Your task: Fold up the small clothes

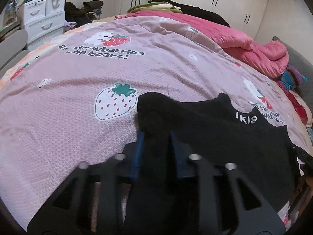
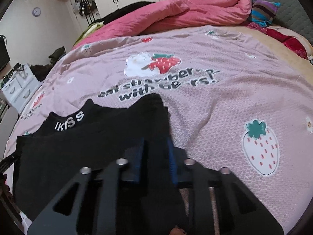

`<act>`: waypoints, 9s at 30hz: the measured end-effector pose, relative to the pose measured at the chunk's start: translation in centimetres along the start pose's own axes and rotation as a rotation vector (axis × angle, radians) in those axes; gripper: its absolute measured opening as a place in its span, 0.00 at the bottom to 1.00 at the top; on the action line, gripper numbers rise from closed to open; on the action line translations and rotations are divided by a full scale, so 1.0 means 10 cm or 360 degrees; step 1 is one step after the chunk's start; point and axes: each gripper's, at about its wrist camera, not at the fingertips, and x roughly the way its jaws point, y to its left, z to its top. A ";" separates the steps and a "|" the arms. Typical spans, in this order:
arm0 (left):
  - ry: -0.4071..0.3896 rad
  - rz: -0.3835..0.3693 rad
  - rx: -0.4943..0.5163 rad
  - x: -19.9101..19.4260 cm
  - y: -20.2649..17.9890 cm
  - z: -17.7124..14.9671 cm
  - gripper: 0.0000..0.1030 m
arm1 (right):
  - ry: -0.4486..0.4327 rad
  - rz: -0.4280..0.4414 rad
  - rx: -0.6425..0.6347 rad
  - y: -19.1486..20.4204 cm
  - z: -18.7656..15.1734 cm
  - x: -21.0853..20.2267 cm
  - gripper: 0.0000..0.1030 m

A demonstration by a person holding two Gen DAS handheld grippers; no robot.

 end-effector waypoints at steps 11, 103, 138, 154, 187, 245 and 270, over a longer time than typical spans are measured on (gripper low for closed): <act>-0.0245 -0.0048 0.0022 -0.35 -0.05 0.17 0.00 | -0.0246 0.0040 0.0072 -0.05 0.15 -0.34 0.07; -0.0014 0.0235 -0.0198 -0.58 0.56 -0.17 0.91 | -0.0047 0.0274 -0.1029 2.46 -1.40 -0.82 0.95; 0.0149 0.0119 -0.0039 0.04 0.13 0.26 0.91 | -0.0214 0.0053 -0.1506 3.05 -1.47 -0.37 0.55; 0.0166 -0.0211 -0.0086 0.07 -0.10 0.21 0.52 | -0.0461 0.0146 -0.1241 2.68 -1.25 -0.74 0.12; 0.0210 -0.0489 0.0411 -0.08 -2.38 0.11 0.20 | -0.0309 0.0160 -0.0135 0.91 -0.91 -1.11 0.09; 0.0125 -0.0441 0.0559 -0.12 -1.93 -0.40 0.79 | 0.0345 0.0484 0.0229 0.02 -0.14 -0.26 0.62; 0.0189 -0.0567 0.0575 -0.12 -2.15 -0.56 0.82 | 0.0129 0.0263 -0.0027 -0.04 -0.09 -0.25 0.38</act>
